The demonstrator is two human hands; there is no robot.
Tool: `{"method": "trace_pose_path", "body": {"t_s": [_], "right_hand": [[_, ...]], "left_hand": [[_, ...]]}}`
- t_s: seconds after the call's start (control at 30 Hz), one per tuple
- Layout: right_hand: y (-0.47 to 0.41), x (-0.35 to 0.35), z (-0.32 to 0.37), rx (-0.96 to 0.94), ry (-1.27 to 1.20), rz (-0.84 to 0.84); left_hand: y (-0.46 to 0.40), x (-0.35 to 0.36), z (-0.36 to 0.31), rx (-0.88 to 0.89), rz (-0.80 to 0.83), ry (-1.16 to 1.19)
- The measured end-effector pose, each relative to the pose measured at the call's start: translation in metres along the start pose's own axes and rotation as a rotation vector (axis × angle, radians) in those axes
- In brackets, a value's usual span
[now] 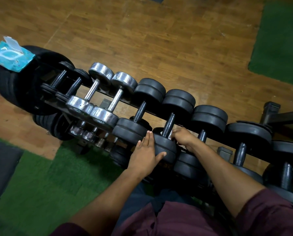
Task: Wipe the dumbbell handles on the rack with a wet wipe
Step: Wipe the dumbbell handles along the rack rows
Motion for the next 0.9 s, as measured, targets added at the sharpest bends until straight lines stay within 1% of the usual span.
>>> {"method": "trace_pose_path", "body": {"t_s": [0.13, 0.27, 0.33, 0.4, 0.47, 0.53, 0.67, 0.73, 0.9], "right_hand": [[-0.003, 0.004, 0.002, 0.000, -0.095, -0.031], [0.004, 0.010, -0.003, 0.054, -0.149, 0.054], [0.004, 0.008, -0.005, 0.076, -0.102, 0.087], [0.003, 0.004, -0.004, 0.086, 0.000, 0.114], [0.003, 0.001, -0.001, 0.079, 0.088, 0.109], [0.004, -0.003, 0.003, 0.047, 0.159, 0.045], [0.006, -0.013, 0.015, -0.093, 0.287, -0.193], [0.010, -0.017, 0.026, -0.201, 0.380, -0.326], [0.013, -0.010, 0.050, -0.478, 0.522, -0.533]], "left_hand": [[0.000, 0.000, 0.000, 0.002, 0.007, -0.003], [0.000, 0.002, 0.001, 0.005, 0.010, -0.021], [0.000, 0.003, 0.000, 0.004, 0.011, -0.028], [0.000, 0.002, 0.000, 0.006, 0.007, -0.034], [0.000, 0.002, 0.000, 0.008, 0.008, -0.044], [0.000, 0.002, -0.001, 0.009, 0.018, -0.052], [-0.001, 0.002, -0.001, 0.015, 0.024, -0.055], [-0.001, 0.002, 0.000, 0.013, 0.020, -0.055], [-0.001, 0.002, 0.000, 0.011, 0.034, -0.047]]}}
Point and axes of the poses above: each hand's wrist, its own y-axis away from the middle knuckle, its own x-axis out of the palm, z = x × y, the point moved 5 cm from there along -y, towards the middle knuckle, and after that the axes turned 13 degrees about -y, right-handed, at the moved point
